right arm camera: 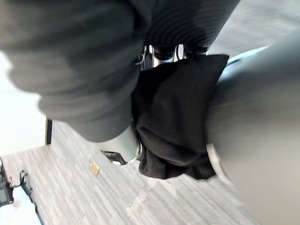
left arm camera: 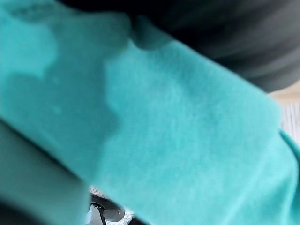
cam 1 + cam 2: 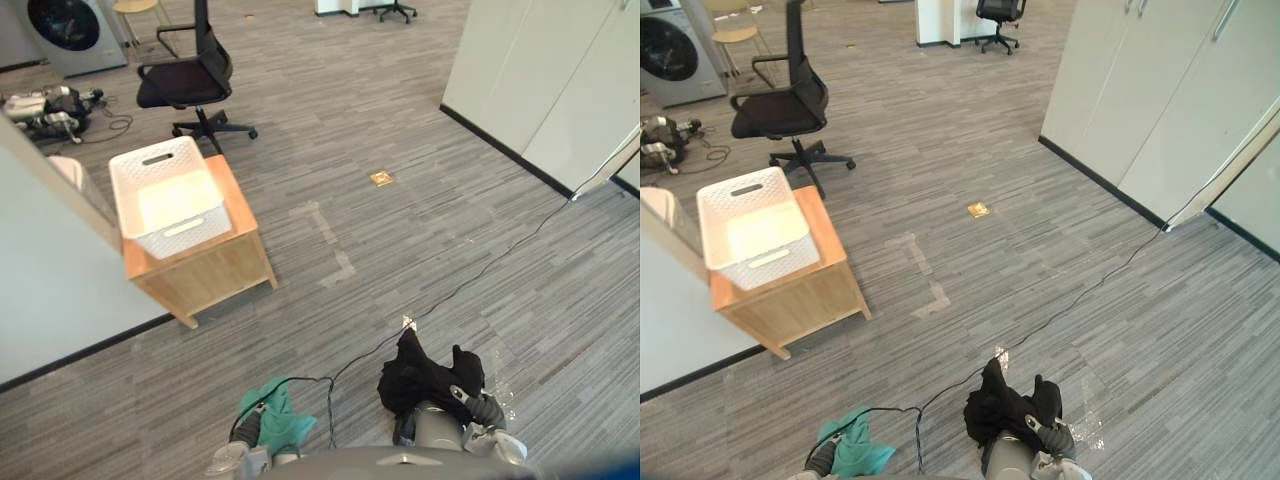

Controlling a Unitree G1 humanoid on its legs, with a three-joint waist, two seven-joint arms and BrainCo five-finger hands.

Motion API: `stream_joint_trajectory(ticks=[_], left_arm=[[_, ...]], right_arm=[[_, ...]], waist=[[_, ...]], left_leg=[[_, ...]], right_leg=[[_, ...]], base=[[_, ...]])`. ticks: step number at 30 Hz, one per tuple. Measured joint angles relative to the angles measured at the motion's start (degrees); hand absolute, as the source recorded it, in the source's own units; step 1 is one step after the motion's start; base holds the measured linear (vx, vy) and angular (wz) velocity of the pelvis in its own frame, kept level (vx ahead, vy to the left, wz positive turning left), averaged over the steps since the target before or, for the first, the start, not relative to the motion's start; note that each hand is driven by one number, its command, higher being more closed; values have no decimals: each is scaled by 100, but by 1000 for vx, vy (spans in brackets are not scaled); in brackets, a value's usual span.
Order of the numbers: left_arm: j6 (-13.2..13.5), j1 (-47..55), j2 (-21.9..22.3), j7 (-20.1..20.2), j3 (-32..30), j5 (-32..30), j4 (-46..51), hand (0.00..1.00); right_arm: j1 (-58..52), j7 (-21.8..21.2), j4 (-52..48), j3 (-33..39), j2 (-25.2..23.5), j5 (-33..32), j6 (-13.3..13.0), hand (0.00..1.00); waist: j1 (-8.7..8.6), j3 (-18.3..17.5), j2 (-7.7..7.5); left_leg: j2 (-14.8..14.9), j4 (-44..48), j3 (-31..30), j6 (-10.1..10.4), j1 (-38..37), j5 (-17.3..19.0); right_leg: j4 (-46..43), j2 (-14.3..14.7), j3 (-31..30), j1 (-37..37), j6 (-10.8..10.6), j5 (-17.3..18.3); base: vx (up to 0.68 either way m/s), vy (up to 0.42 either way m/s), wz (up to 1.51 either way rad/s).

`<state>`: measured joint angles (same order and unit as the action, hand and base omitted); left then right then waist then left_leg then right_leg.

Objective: Tidy the bed and pick cloth on bed and put in laundry

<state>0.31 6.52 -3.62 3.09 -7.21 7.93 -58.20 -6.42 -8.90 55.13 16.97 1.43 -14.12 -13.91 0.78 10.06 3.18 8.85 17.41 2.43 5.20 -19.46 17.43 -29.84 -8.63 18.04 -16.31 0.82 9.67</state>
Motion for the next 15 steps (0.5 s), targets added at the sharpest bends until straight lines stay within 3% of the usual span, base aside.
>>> stream_joint_trajectory(ticks=[2, 3, 5, 6, 7, 9, 10, 11, 12, 13, 14, 15], left_arm=[[12, 19, 53, -89, -40, 158, 1, 100], [71, 20, 105, -102, -258, 451, 20, 100], [224, 35, 198, -103, -461, 671, 86, 100], [411, 45, 206, -87, -554, 784, 286, 100], [439, 46, 200, -57, -540, 836, 332, 100], [521, 54, 222, 75, -515, 979, 412, 100], [544, 49, 216, 165, -510, 1088, 480, 100], [546, 50, 199, 195, -504, 1147, 497, 100], [541, 53, 198, 204, -475, 1149, 496, 100], [509, 54, 200, 207, -402, 1167, 467, 100], [465, 14, 192, 200, -447, 1209, 467, 100], [426, 1, 158, 184, -443, 1172, 468, 100]], right_arm=[[20, 10, 70, -7, 54, 199, 8, 100], [72, 13, 94, -123, 130, 513, 7, 100], [147, 12, 117, -339, 180, 847, -4, 100], [234, 11, 285, -569, 194, 1252, -15, 100], [252, 11, 344, -647, 210, 1360, -13, 100], [355, -1, 486, -690, 211, 1503, -7, 100], [476, -16, 613, -693, 190, 1552, 29, 100], [499, -65, 647, -691, 181, 1551, 59, 100], [476, -103, 645, -689, 179, 1551, 57, 100], [408, -154, 647, -668, 221, 1551, 54, 100], [382, -136, 692, -614, 169, 1539, 93, 100], [371, -151, 688, -623, 118, 1541, 94, 100]], waist=[[-3, -26, 90], [-12, 37, 127], [19, 106, 155], [98, 206, 49], [175, 199, 28], [348, 222, 24], [377, 276, -15], [368, 313, -83], [338, 314, -89], [295, 316, -49], [347, 319, -226], [339, 263, -307]], left_leg=[[175, 934, -138, 8, 326, -376], [334, 2451, -467, 148, 1004, -1078], [573, 4062, -436, 86, 1812, -999], [486, 4842, -418, 14, 2595, -812], [395, 4821, -372, -14, 2832, -764], [196, 4289, -120, -94, 3244, -521], [-12, 3367, 172, -148, 3388, -378], [-277, 1993, 574, -185, 3317, -463], [-408, 1181, 818, -230, 3215, -695], [-580, -63, 1284, -366, 3073, -1426], [-838, -518, 1535, -1025, 2837, -1813], [-1000, -729, 1627, -1039, 2750, -1904]], right_leg=[[125, 230, 16, 267, 77, 210], [544, 470, 60, 746, 72, 317], [1091, 689, 140, 1356, 101, 312], [1662, 745, 298, 2065, 121, 305], [1820, 743, 333, 2250, 138, 304], [2037, 711, 331, 2520, 96, 266], [2165, 626, 359, 2720, 58, 287], [2272, 478, 499, 2915, -25, 336], [2337, 429, 587, 3030, -99, 361], [2493, 421, 761, 3283, -267, 434], [2605, 291, 859, 3550, -448, 482], [2661, 175, 1000, 3611, -572, 409]], base=[[415, -267, -11], [571, -350, 6], [483, -261, 28], [397, -188, 34], [369, -169, 28], [329, -65, -8], [488, 9, -3], [419, 44, 13], [461, 61, 41], [506, 78, 55], [525, 72, 67], [511, 79, 92]])
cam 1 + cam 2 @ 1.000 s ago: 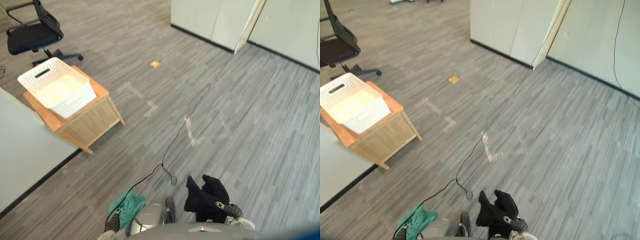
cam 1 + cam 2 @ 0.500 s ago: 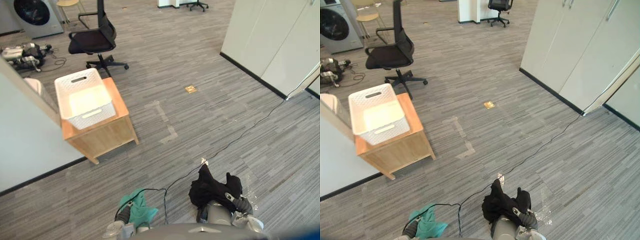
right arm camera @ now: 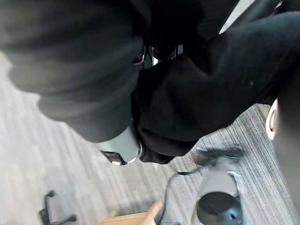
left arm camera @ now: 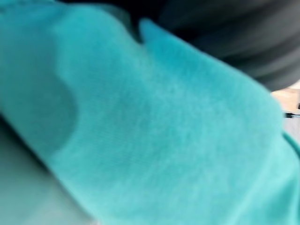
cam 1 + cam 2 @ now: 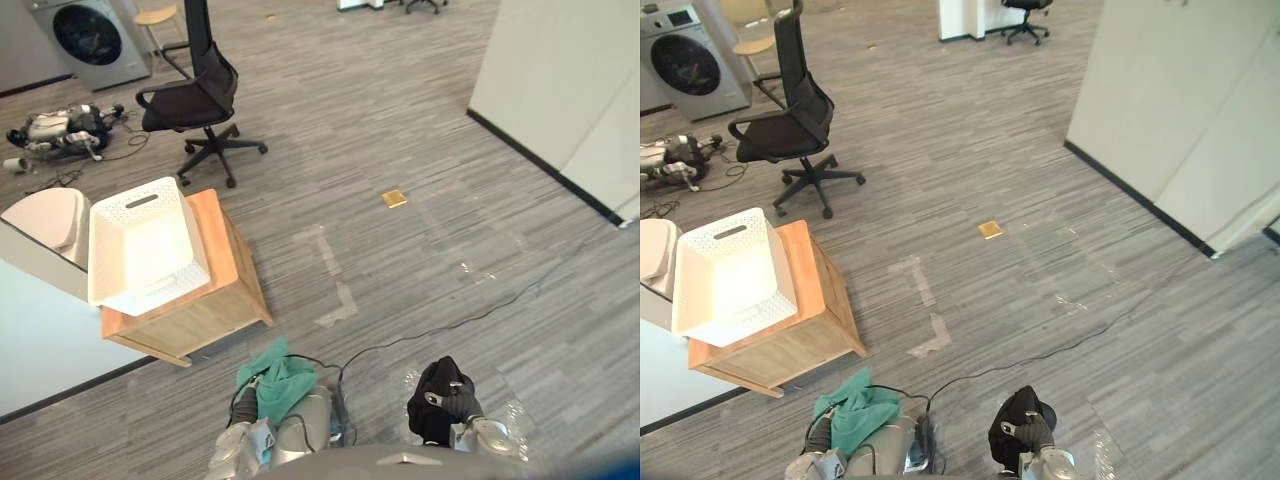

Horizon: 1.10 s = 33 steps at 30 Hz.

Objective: Tidy the bed and pick cloth on bed and put in laundry

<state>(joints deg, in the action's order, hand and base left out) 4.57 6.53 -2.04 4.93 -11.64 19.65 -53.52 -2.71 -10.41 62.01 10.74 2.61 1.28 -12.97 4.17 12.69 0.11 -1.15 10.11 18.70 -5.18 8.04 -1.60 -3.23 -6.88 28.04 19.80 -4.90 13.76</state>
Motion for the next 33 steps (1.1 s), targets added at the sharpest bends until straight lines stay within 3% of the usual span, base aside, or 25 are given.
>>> stream_joint_trajectory(ticks=[1, 3, 5, 7, 8, 9, 10, 11, 12, 13, 15, 16, 18, 19, 20, 21, 22, 23, 24, 25, 27, 28, 30, 33], left_arm=[[-121, -68, -18, -26, 16, -78, 1, 100], [-316, -128, -61, -105, -33, -108, 1, 100], [-437, -137, -85, -219, -28, -109, -9, 100], [-444, -102, -87, -366, -19, -110, -76, 100], [-437, -102, -91, -379, -8, -104, -141, 100], [-441, -107, -113, -374, -2, -93, -211, 100], [-454, -107, -195, -376, 22, -103, -258, 100], [-471, -105, -212, -398, 20, -103, -293, 100], [-496, -106, -222, -465, 24, -107, -337, 100], [-492, -108, -237, -497, 51, -105, -380, 100], [-493, -104, -246, -483, 166, -107, -404, 100], [-492, -102, -234, -478, 173, -113, -403, 100], [-468, -115, -185, -469, 137, -116, -385, 100], [-421, -56, -161, -462, 76, -117, -385, 100], [-414, -14, -141, -454, -17, -130, -383, 100], [-405, 21, -133, -456, -61, -150, -378, 100], [-383, 124, -128, -457, -215, -186, -348, 100], [-376, 171, -76, -501, -279, -189, -363, 100], [-379, 218, -4, -518, -283, -194, -406, 100], [-317, 267, 83, -524, -346, -195, -386, 100], [-245, 294, 193, -527, -628, -166, -359, 100], [-202, 328, 273, -526, -774, -152, -353, 100], [-71, 488, 376, -509, -938, -112, -189, 100], [-43, 536, 273, -480, -806, -62, -182, 100]], right_arm=[[-73, -23, -16, 19, -43, -19, -26, 100], [-82, -14, -13, 1, -117, -56, -27, 100], [-72, 54, -30, 4, -161, -58, -19, 100], [-39, 133, -33, 33, -179, -61, 24, 100], [-40, 163, -37, 86, -151, -62, 26, 100], [-25, 180, -30, 122, -126, -72, 24, 100], [-57, 182, -24, 121, -131, -76, 26, 100], [-100, 181, -27, 122, -122, -102, 33, 100], [-174, 177, -145, 157, -114, -247, 33, 100], [-171, 172, -193, 163, -85, -297, 20, 100], [-200, 176, -284, 227, -27, -512, -70, 100], [-227, 174, -296, 233, 0, -571, -104, 100], [-292, 167, -379, 268, 40, -676, -120, 100], [-321, 159, -390, 330, 24, -671, -119, 100], [-321, 146, -410, 322, 4, -669, -119, 100], [-323, 134, -433, 294, -16, -665, -114, 100], [-346, 106, -450, 196, -67, -653, -106, 100], [-349, 55, -485, 162, -87, -639, -71, 100], [-323, 51, -489, 161, -9, -636, -41, 100], [-293, 41, -481, 105, 39, -632, 28, 100], [-266, 16, -472, -1, 98, -643, 153, 100], [-275, -5, -487, -21, 130, -660, 195, 100], [-278, -42, -447, -179, 224, -605, 262, 100], [-201, -66, -202, -311, 211, -580, 287, 100]], waist=[[-73, -23, -89], [18, -46, -158], [39, -80, -142], [18, -141, -101], [7, -161, -73], [8, -136, -63], [-37, -127, -134], [-55, -140, -162], [-96, -163, -161], [-136, -164, -167], [-236, -170, -146], [-266, -176, -129], [-308, -199, -49], [-267, -236, 34], [-226, -241, 56], [-191, -242, 55], [-129, -269, -25], [-136, -280, -19], [-126, -289, 107], [-96, -342, 163], [-76, -337, 199], [-110, -320, 232], [-25, -265, 348], [64, -244, 228]], left_leg=[[-123, -94, 263, -57, 8, 2], [-226, -81, 430, -390, -33, 184], [-291, -101, 415, -437, -202, 298], [-313, -126, 222, -426, -531, 467], [-308, -217, 48, -376, -756, 632], [-359, -376, -241, -343, -1101, 904], [-454, -426, -437, -328, -1296, 950], [-483, -455, -562, -319, -1432, 988], [-503, -546, -898, -263, -1720, 1118], [-502, -554, -1102, -246, -1824, 1170], [-474, -496, -1698, -195, -1988, 1334], [-448, -455, -1884, -200, -2001, 1381], [-291, -262, -2443, -109, -2002, 1597], [-85, -51, -2777, 66, -2009, 1808], [43, 82, -2886, 196, -2020, 1969], [127, 173, -2887, 307, -2045, 2081], [246, 317, -2864, 535, -2143, 2294], [445, 435, -2850, 716, -2308, 2458], [582, 498, -2844, 731, -2358, 2455], [731, 825, -2781, 876, -2286, 2314], [831, 1991, -2693, 869, -1889, 1932], [949, 3186, -2680, 865, -1376, 1372], [1337, 5198, -2338, 915, -421, 1310], [1285, 5345, -1710, 903, 313, 1458]], right_leg=[[46, -59, 281, 92, -212, -133], [84, -51, 404, 213, -363, -442], [-76, -48, 359, 331, -484, -823], [-1334, -236, 241, 94, -525, -1046], [-2357, -421, 124, -230, -415, -1168], [-3854, -670, -204, -753, -328, -1152], [-4701, -797, -453, -1129, -323, -929], [-5092, -820, -581, -1355, -281, -781], [-5569, -787, -820, -1968, -65, -480], [-5601, -778, -927, -2318, -68, -260], [-4963, -783, -1056, -2959, 52, 34], [-4576, -785, -1083, -3060, 58, 36], [-2972, -737, -1204, -3126, 54, -83], [-1694, -625, -1363, -3125, 90, -448], [-1185, -554, -1486, -3115, 71, -681], [-944, -516, -1538, -3113, 51, -820], [-803, -495, -1528, -3090, 75, -1138], [-1215, -453, -1465, -3027, 96, -1606], [-1538, -362, -1392, -3055, 184, -1331], [-1990, -321, -1271, -3093, 261, -907], [-2261, -286, -1072, -2867, 379, -422], [-2160, -162, -920, -2517, 438, -225], [-1688, 131, -609, -1675, 508, -9], [-975, 245, -341, -885, 474, -41]], base=[[547, 84, 108], [466, 82, 93], [343, 49, 61], [446, 61, 60], [399, 45, 62], [393, 28, 76], [313, -7, 78], [426, -45, 99], [324, -61, 103], [300, -73, 112], [307, -155, 149], [414, -238, 188], [346, -239, 153], [457, -338, 122], [480, -361, 100], [525, -415, 61], [546, -452, 68], [545, -456, 63], [529, -441, 57], [598, -514, 33], [519, -468, 43], [402, -375, 57], [472, -404, 48], [335, -235, 31]])
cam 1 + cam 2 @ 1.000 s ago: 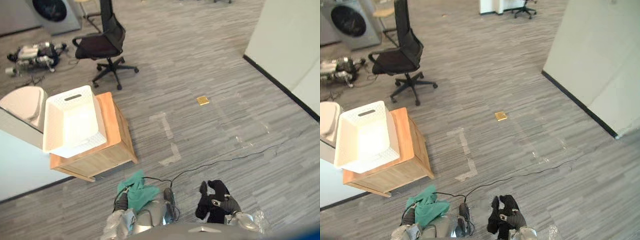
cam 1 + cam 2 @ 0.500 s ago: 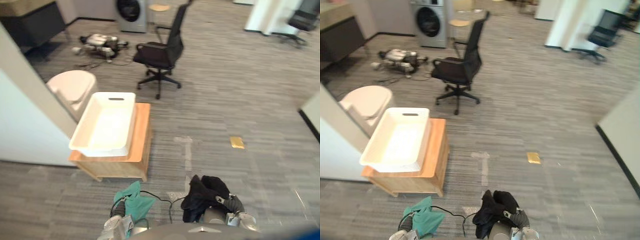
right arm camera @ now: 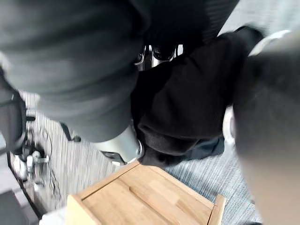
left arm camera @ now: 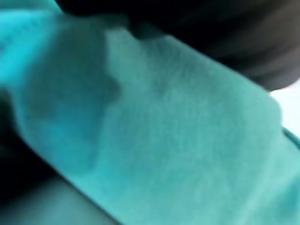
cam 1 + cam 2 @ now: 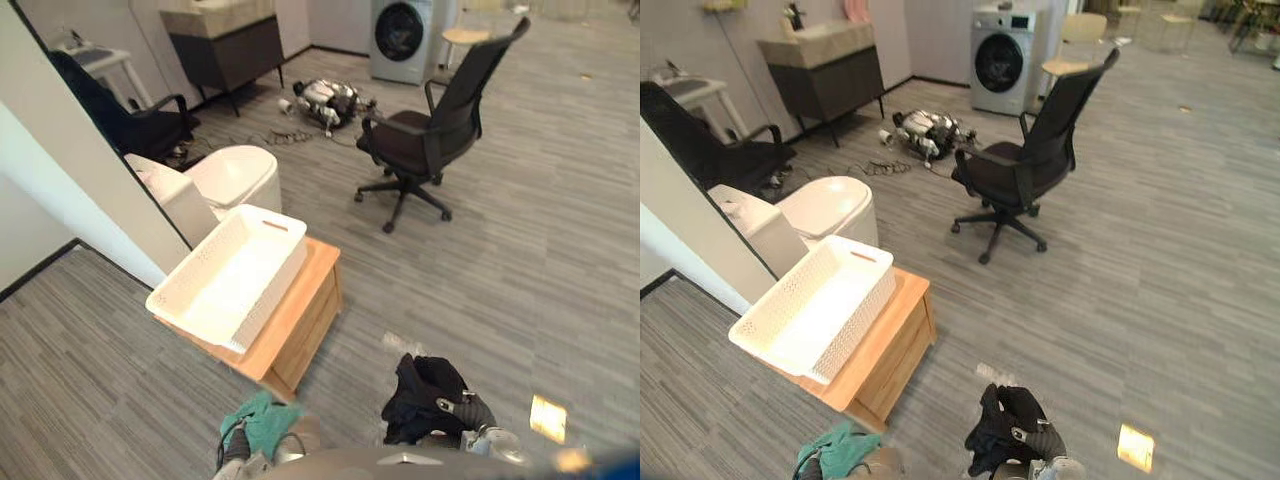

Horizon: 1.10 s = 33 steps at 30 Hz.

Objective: Tidy the bed and pick cloth on bed and put in laundry

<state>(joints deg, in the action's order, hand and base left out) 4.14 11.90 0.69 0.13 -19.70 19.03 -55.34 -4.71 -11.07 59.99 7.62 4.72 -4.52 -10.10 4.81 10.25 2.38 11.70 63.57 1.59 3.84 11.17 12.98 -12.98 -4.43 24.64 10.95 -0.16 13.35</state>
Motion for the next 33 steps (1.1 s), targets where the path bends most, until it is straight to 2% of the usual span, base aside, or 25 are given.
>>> stream_joint_trajectory(ticks=[1, 2, 3, 4, 5, 6, 8, 9, 10, 11, 13, 15, 17, 18, 19, 20, 21, 22, 23, 24, 26, 27, 29, 32, 33], left_arm=[[-9, 0, -8, 0, 13, 5, -7, 100], [-18, -8, -44, 6, 86, 10, -7, 100], [-29, -7, -99, 10, 189, 7, -13, 100], [-39, -7, -119, 10, 232, 5, -24, 100], [-72, 31, -148, 7, 305, 6, -71, 100], [-122, 12, -250, 8, 304, 9, -169, 100], [-225, -2, -358, -8, 250, 65, -222, 100], [-273, 12, -339, -22, 222, 51, -233, 100], [-273, 14, -343, -19, 228, 34, -231, 100], [-265, 16, -355, -9, 230, -46, -225, 100], [-261, 20, -415, -18, 344, -99, -225, 100], [-234, 30, -481, -19, 595, -99, -221, 100], [-211, -68, -539, -14, 795, -98, -210, 100], [-211, -91, -565, -3, 822, -135, -216, 100], [-219, -114, -578, 0, 839, -182, -214, 100], [-220, -103, -592, -3, 833, -256, -201, 100], [-220, -91, -607, -3, 819, -300, -185, 100], [-218, -81, -647, 0, 763, -323, -106, 100], [-205, -15, -602, -33, 653, -469, -65, 100], [-170, 70, -481, -47, 586, -505, -63, 100], [-89, 228, -316, -75, 506, -493, -66, 100], [-64, 261, -297, -84, 506, -456, -63, 100], [48, 275, -248, -78, 503, -386, -63, 100], [157, 267, -294, -48, 503, -390, -58, 100], [165, 269, -301, -48, 504, -389, -59, 100]], right_arm=[[23, 0, 42, 4, 2, 27, 1, 100], [33, -1, 126, 31, 0, 40, 5, 100], [27, 0, 144, 111, 0, 81, -1, 100], [18, -2, 144, 158, 7, 126, -12, 100], [7, 7, 149, 288, 23, 250, -46, 100], [-2, 22, 167, 342, -2, 395, -70, 100], [-7, 38, 169, 309, -23, 639, -134, 100], [45, 66, 177, 306, -8, 718, -150, 100], [49, 93, 181, 310, -6, 723, -148, 100], [82, 138, 179, 302, 22, 729, -125, 100], [114, 150, 174, 252, -44, 738, -81, 100], [181, 193, 168, 145, 12, 754, -92, 100], [140, 257, 95, 64, 11, 705, -126, 100], [123, 278, 68, 65, 0, 661, -132, 100], [77, 301, 9, 66, -12, 516, -155, 100], [30, 335, -20, 70, -25, 371, -157, 100], [-2, 345, -24, 65, -43, 339, -151, 100], [-37, 347, -27, 33, -144, 303, -144, 100], [1, 333, -20, -3, -214, 297, -98, 100], [51, 297, -48, -41, -206, 299, -65, 100], [85, 200, -74, -193, -205, 320, 61, 100], [108, 166, -66, -200, -208, 345, 131, 100], [58, 159, -38, -106, -174, 345, 281, 100], [-74, 333, 116, 83, -176, -117, 291, 100], [-74, 422, 117, 157, -178, -281, 283, 100]], waist=[[35, 18, 0], [89, 43, -37], [74, 49, -47], [53, 48, -47], [-28, 47, -40], [-79, -3, -195], [8, -119, -433], [52, -135, -450], [58, -172, -383], [60, -145, -387], [-60, -103, -393], [-110, -29, -261], [-156, -30, -250], [-165, -32, -253], [-203, -39, -265], [-232, -71, -323], [-231, -114, -400], [-150, -167, -601], [13, -182, -649], [84, -227, -486], [45, -310, -276], [30, -342, -225], [-79, -337, -233], [-95, -318, -336], [-100, -314, -347]], left_leg=[[-6, -218, 206, 1, 76, 75], [-110, -1102, 773, -6, 97, 163], [-236, -2240, 1435, -42, -17, 76], [-281, -2837, 1865, -107, -95, -121], [-335, -3635, 2796, -489, -265, -429], [-515, -3994, 3253, -862, -472, -170], [-899, -4327, 3210, -931, -509, -51], [-1061, -4541, 3048, -1056, -582, -60], [-1125, -4641, 2976, -1113, -671, -92], [-1272, -4817, 2716, -1157, -831, -107], [-1384, -4973, 2178, -1185, -1164, -85], [-1340, -5183, 1617, -1158, -1554, -101], [-1230, -5384, 721, -1065, -1813, -158], [-1220, -5403, 478, -1040, -1814, -174], [-1222, -5430, 18, -970, -1813, -203], [-1285, -5435, -363, -846, -1817, -200], [-1341, -5434, -477, -768, -1817, -185], [-1472, -5429, -603, -643, -1829, -133], [-1459, -5418, -687, -505, -1912, -50], [-1306, -5413, -651, -415, -1911, -23], [-1038, -5466, -516, -217, -1863, -22], [-965, -5468, -454, -138, -1833, -67], [-850, -5442, 93, -15, -1821, -140], [-502, -5251, 1508, -54, -1790, -145], [-422, -5133, 1789, -57, -1748, -144]], right_leg=[[113, 17, 21, 123, -2, -8], [331, 8, 135, 356, -16, -17], [509, 3, 334, 563, -57, 3], [553, 11, 428, 662, -125, 42], [608, 73, 644, 844, -285, 159], [624, -4, 798, 983, -423, 297], [410, -251, 902, 909, -501, 394], [-279, -472, 896, 663, -509, 392], [-840, -623, 885, 491, -532, 380], [-2246, -995, 670, -34, -606, 143], [-3642, -1134, 219, -565, -684, 72], [-3876, -967, -92, -878, -661, 245], [-3241, -557, -814, -1335, -455, 375], [-3018, -461, -1061, -1429, -469, 402], [-2540, -329, -1639, -1584, -511, 425], [-1931, -319, -2235, -1638, -607, 324], [-1577, -373, -2410, -1632, -617, 130], [-1016, -505, -2588, -1664, -559, -559], [-901, -572, -2556, -1539, -673, -281], [-703, -457, -2462, -1415, -637, -273], [-260, -274, -2179, -1179, -548, -328], [-169, -237, -2075, -1110, -503, -362], [9, -262, -1716, -803, -476, -379], [142, -417, -1111, -527, -468, -374], [162, -489, -950, -485, -471, -371]], base=[[337, -129, 16], [340, -70, 25], [352, -53, 38], [381, -32, 74], [382, -18, 106], [375, -17, 105], [400, -6, 55], [468, 53, 42], [505, 110, 71], [359, 84, 75], [461, -4, 142], [420, -110, 166], [332, -197, 185], [277, -234, 210], [258, -258, 217], [250, -271, 207], [249, -315, 157], [246, -386, 86], [269, -441, 51], [205, -347, 15], [139, -233, 17], [112, -206, 44], [61, -152, 82], [-17, -67, 81], [-67, 25, 78]])
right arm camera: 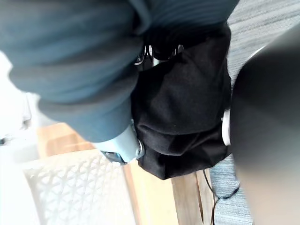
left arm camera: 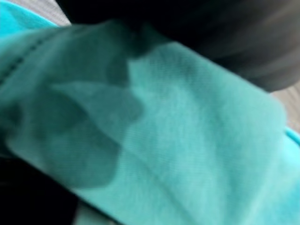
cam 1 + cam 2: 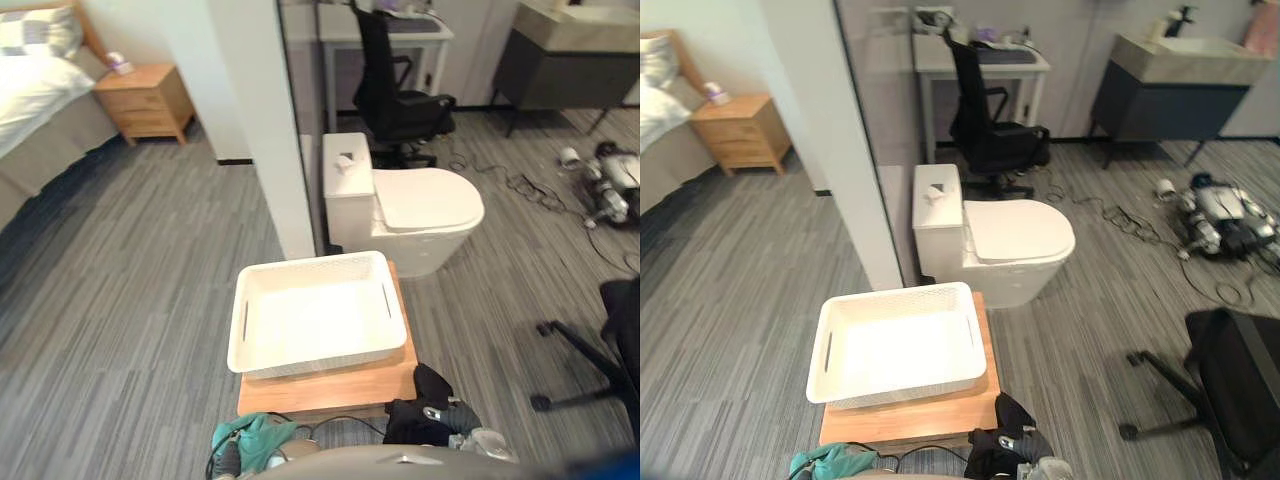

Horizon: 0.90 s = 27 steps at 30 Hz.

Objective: Tidy the bed and pick cloth on bed and put in laundry

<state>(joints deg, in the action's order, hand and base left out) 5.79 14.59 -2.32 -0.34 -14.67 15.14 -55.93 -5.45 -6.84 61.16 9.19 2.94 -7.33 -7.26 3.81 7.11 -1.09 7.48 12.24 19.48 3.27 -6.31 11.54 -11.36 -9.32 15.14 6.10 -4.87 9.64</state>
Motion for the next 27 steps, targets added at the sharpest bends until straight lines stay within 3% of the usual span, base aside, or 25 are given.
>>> stream_joint_trajectory(ticks=[2, 4, 5, 7, 10, 13, 15, 17, 18, 21, 24, 27], left_arm=[[15, 7, -21, 2, 42, -8, -3, 100], [3, 70, -168, 3, 142, -73, 0, 100], [-16, 95, -287, 8, 274, -140, 2, 100], [-52, 109, -372, 41, 393, -353, 4, 100], [-162, 155, -547, 178, 491, -525, 6, 100], [-235, 211, -616, 304, 559, -526, 7, 100], [-269, 215, -617, 304, 558, -525, 14, 100], [-271, 261, -636, 277, 556, -570, 17, 100], [-279, 280, -653, 251, 561, -578, 16, 100], [-324, 292, -660, 234, 565, -554, 50, 100], [-324, 292, -649, 126, 569, -501, 135, 100], [-318, 294, -610, 27, 572, -500, 185, 100]], right_arm=[[-20, 253, 0, 272, 63, -336, -69, 100], [-73, 489, -166, 505, -42, -491, -196, 100], [-131, 609, -408, 757, -30, -547, -226, 100], [-113, 833, -898, 1275, 107, -664, -264, 100], [283, 996, -1322, 1745, 686, -824, -314, 100], [992, 1025, -1736, 1737, 1513, -820, -328, 100], [1463, 918, -1762, 1741, 2125, -825, -349, 100], [1728, 567, -1878, 1739, 2576, -926, -627, 100], [1704, 474, -2149, 1733, 2586, -926, -794, 100], [1659, 467, -3622, 1654, 2451, -778, -835, 100], [1685, 474, -5034, 1425, 2452, -506, -659, 100], [1701, 457, -5700, 1197, 2452, -363, -364, 100]], waist=[[-13, 6, -8], [-36, -4, -55], [-90, -78, -217], [-156, -105, -244], [-184, -88, -323], [-305, -97, -358], [-299, -121, -299], [-306, -122, -260], [-350, -126, -282], [-518, -123, -284], [-546, -123, -295], [-580, -120, -348]], left_leg=[[-24, 303, 253, -156, 269, 108], [-428, -146, -15, -206, 198, -118], [-718, -797, -158, -225, 0, -407], [-990, -1707, -397, -298, -272, -880], [-1126, -1832, -681, -411, -262, -1005], [-1102, -1833, -794, -450, -272, -1033], [-1032, -1832, -801, -454, -262, -1037], [-924, -1828, -805, -438, -280, -1053], [-894, -1819, -801, -413, -276, -1072], [-841, -1794, -726, -309, -258, -1141], [-787, -1794, -580, -288, -261, -1154], [-703, -1800, -571, -255, -260, -1178]], right_leg=[[-29, -238, 322, 34, -74, 43], [-66, -450, 336, 18, -159, 86], [-6, -601, 390, 26, -174, 81], [145, -657, 447, 52, -194, 62], [237, -691, 459, 217, -243, -101], [262, -658, 462, 326, -165, -281], [318, -567, 461, 329, -64, -462], [343, -445, 458, 322, -7, -663], [343, -420, 455, 322, -2, -723], [338, -379, 435, 299, -42, -852], [339, -330, 299, 228, -42, -852], [343, -253, 299, 226, -46, -847]], base=[[-44, 154, 61], [-8, 169, 54], [-9, 123, 58], [10, 118, 74], [40, 72, 55], [53, 22, 33], [58, 1, 10], [97, -8, 8], [114, -19, 9], [76, -28, 2], [24, -53, -22], [-25, -79, -5]])
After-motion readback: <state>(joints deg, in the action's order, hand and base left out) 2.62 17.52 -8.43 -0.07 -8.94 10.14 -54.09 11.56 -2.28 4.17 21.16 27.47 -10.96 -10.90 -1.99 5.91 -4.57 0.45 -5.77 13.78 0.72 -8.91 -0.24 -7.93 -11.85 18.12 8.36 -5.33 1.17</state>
